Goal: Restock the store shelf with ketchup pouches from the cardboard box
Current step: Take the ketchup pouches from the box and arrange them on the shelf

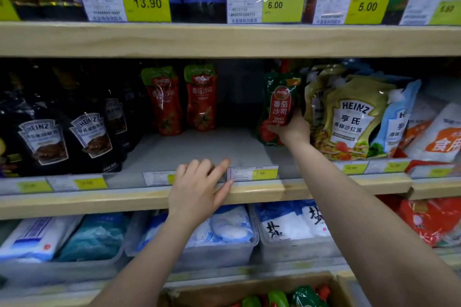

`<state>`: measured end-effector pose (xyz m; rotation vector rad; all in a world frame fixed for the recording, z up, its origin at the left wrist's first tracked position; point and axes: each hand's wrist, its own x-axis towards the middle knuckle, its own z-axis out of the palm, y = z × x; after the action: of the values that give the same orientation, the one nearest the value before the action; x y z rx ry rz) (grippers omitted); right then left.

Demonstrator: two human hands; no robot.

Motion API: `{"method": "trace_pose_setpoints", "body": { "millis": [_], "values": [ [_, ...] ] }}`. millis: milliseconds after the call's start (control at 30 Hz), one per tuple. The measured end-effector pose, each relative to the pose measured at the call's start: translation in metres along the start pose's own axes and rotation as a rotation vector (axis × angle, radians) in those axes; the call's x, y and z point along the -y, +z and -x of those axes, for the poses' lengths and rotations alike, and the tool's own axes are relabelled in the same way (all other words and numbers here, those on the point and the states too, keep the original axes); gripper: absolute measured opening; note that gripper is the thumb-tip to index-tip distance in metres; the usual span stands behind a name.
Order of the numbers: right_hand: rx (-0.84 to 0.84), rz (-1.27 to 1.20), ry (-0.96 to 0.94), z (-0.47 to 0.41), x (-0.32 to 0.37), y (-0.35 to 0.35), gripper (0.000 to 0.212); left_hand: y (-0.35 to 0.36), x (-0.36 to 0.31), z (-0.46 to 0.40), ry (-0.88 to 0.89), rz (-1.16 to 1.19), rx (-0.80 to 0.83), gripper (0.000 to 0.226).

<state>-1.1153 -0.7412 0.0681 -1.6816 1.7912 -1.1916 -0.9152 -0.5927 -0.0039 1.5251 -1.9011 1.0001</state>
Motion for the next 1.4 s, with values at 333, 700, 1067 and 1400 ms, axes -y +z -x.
{"method": "trace_pose_setpoints", "body": {
  "millis": [333,700,1067,1400],
  "values": [
    [0.031,-0.019,-0.094,0.044,0.001,-0.040,0.070,-0.004,0.000,-0.001,-0.016,0.036,0.094,0.044],
    [0.204,0.157,-0.194,0.201,-0.117,-0.115,0.048,-0.024,-0.079,0.043,-0.050,0.571,0.173,0.046],
    [0.389,0.178,0.230,0.308,-0.243,-0.094,0.059,0.018,-0.180,0.168,0.017,0.957,0.789,0.043],
    [0.382,-0.072,0.300,0.313,-0.272,-0.085,0.060,0.054,-0.240,0.180,-0.285,0.846,0.860,0.057]
  ]
}}
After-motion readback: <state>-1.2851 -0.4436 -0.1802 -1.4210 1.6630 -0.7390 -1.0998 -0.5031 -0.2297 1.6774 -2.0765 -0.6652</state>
